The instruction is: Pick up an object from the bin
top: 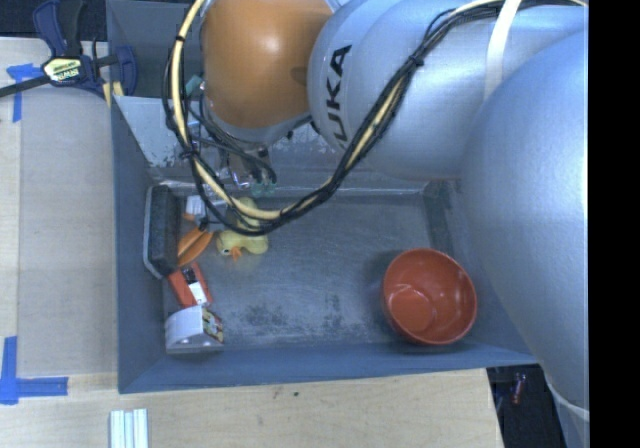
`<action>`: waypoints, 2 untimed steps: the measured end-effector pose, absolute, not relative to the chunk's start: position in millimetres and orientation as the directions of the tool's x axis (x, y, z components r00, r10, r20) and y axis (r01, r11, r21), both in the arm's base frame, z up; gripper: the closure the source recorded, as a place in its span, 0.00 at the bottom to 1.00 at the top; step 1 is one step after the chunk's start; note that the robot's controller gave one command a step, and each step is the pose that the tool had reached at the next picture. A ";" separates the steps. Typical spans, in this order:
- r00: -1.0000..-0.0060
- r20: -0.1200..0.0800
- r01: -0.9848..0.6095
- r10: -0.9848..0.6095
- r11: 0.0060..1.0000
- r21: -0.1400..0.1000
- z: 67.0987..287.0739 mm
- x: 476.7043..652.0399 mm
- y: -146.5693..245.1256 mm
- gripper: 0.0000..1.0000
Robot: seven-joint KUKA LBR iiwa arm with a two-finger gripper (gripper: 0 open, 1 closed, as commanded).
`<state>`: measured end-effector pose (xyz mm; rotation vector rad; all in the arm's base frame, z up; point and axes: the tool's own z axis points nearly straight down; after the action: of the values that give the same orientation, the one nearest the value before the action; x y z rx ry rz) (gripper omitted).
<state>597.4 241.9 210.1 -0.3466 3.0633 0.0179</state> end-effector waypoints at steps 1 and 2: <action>-0.985 -0.038 -0.171 -0.171 0.985 0.004 78.5 587.2 240.1 0.00; -0.962 -0.081 -0.263 -0.262 0.965 0.004 150.8 584.5 243.8 0.00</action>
Offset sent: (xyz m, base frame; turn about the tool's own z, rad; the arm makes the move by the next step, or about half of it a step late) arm -0.0151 0.0016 -0.0642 -0.0407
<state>584.5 243.8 150.8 -0.4058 3.0347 0.0229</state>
